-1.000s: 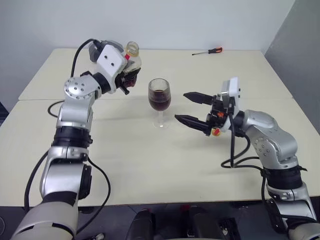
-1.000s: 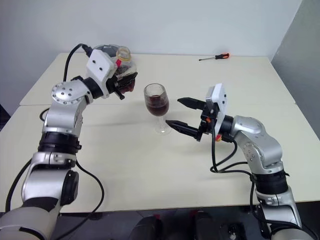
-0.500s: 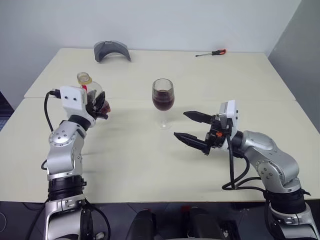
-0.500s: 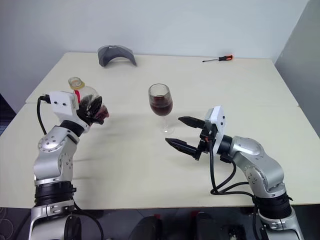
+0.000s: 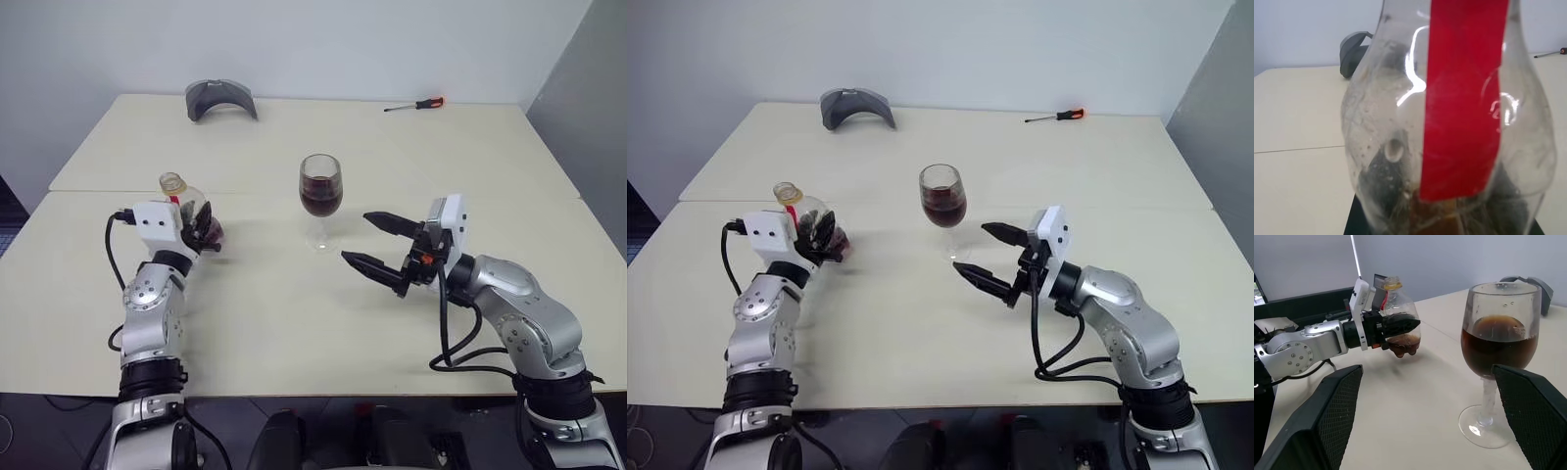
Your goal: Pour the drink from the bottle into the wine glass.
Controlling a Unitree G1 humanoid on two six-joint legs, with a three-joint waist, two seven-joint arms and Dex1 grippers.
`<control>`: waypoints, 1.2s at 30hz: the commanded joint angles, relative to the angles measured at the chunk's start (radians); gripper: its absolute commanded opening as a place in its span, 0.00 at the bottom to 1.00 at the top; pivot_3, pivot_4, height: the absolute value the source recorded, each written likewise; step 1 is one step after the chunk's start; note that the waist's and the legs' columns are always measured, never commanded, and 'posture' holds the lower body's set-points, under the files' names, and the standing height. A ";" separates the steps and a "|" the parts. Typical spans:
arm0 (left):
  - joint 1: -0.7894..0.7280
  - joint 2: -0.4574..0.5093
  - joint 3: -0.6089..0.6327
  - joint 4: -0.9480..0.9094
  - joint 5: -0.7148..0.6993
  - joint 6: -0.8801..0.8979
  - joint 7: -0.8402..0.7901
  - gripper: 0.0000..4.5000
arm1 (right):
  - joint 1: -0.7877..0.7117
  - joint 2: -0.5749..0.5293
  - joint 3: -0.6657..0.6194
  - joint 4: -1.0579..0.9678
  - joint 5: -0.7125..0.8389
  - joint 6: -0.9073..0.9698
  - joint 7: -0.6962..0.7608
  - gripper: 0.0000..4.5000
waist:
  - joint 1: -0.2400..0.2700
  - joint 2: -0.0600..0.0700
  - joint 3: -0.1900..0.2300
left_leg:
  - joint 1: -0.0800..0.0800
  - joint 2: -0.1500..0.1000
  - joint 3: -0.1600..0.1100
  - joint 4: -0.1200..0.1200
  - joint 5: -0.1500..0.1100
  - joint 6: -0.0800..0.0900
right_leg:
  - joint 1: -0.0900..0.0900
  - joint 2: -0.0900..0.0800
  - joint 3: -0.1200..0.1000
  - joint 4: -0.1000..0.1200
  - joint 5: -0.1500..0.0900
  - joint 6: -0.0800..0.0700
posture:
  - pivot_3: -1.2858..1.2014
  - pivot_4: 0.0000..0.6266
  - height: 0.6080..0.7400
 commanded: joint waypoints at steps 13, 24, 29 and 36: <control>0.012 0.029 0.010 -0.031 -0.026 -0.001 0.007 0.83 | -0.041 0.021 -0.003 0.018 -0.021 -0.037 -0.005 1.00 | 0.000 0.000 0.000 | 0.000 0.000 0.000 0.000 0.000 0.001 | 0.000 0.000 0.000 0.000 0.000 0.000 | 0.52 0.24 1.00; 0.134 0.016 0.000 -0.247 -0.040 0.109 0.046 0.99 | -0.024 0.010 -0.015 0.010 -0.018 -0.036 0.016 1.00 | -0.001 0.000 0.000 | 0.000 0.000 0.000 0.000 -0.001 0.001 | 0.000 0.000 0.000 0.000 0.000 0.000 | 0.52 0.24 1.00; 0.250 0.012 0.018 -0.411 -0.049 0.175 0.080 0.99 | -0.002 -0.011 -0.028 -0.003 -0.007 -0.033 0.035 1.00 | 0.000 0.000 0.000 | 0.000 0.000 0.000 -0.001 -0.001 0.001 | 0.001 0.000 0.000 -0.001 0.000 0.000 | 0.52 0.24 1.00; 0.448 -0.003 0.014 -0.668 -0.066 0.322 0.128 0.99 | 0.068 -0.088 -0.066 -0.006 -0.007 -0.048 0.079 1.00 | 0.002 0.000 0.000 | 0.001 0.000 -0.001 -0.001 -0.001 0.002 | 0.003 0.000 0.000 -0.004 0.000 0.000 | 0.52 0.24 1.00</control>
